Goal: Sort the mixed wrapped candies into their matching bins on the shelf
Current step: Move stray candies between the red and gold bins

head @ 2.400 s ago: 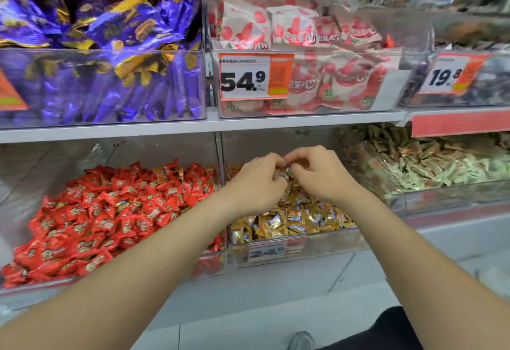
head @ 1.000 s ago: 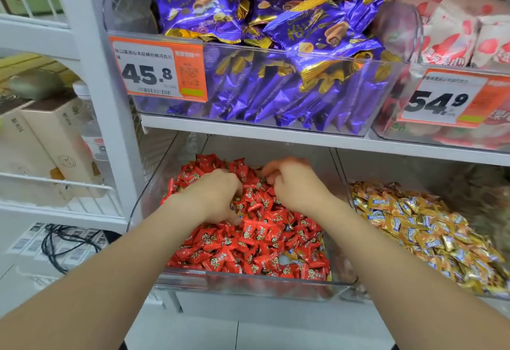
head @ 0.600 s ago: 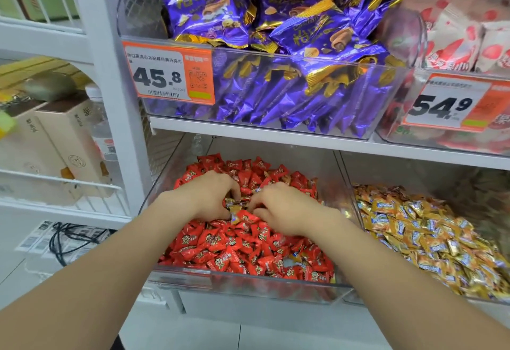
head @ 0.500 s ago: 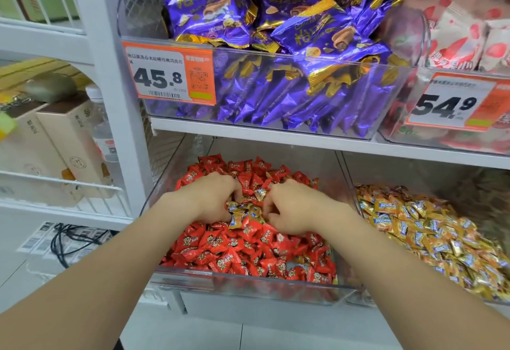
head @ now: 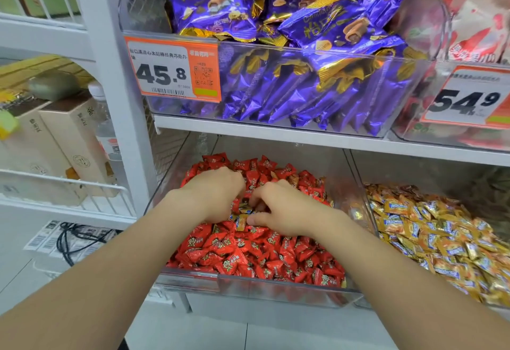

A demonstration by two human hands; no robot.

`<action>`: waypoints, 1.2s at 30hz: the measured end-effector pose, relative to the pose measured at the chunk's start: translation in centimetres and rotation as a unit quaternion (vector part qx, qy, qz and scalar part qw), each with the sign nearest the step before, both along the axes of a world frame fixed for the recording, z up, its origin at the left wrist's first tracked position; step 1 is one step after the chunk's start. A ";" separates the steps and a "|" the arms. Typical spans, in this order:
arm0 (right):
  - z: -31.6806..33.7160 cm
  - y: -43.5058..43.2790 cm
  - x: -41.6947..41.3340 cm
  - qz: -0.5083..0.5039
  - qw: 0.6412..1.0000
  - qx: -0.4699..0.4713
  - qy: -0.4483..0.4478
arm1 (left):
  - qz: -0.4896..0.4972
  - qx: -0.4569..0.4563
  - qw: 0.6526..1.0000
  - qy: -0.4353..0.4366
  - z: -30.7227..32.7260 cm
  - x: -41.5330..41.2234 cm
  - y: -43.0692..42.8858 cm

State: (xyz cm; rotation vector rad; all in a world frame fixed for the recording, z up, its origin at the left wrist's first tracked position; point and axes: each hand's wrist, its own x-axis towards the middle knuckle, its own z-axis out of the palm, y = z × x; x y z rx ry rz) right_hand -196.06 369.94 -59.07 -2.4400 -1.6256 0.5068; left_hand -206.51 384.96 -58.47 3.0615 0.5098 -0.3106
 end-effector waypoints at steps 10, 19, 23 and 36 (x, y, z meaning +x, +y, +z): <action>0.4 1.8 -0.5 -0.030 0.993 -0.111 -0.013 | -0.006 0.069 0.995 0.075 0.6 -0.3 -0.9; -1.5 4.1 -1.2 -0.066 0.990 -0.124 -0.034 | 0.018 -0.013 0.992 0.127 -0.1 0.8 0.3; -2.1 4.1 -1.5 -0.087 0.989 -0.111 0.035 | 0.022 -0.037 0.994 0.099 -0.2 1.0 0.6; 1.2 0.1 -0.7 -0.125 0.988 0.004 0.085 | 0.011 -0.216 0.974 -0.073 -0.5 0.3 0.7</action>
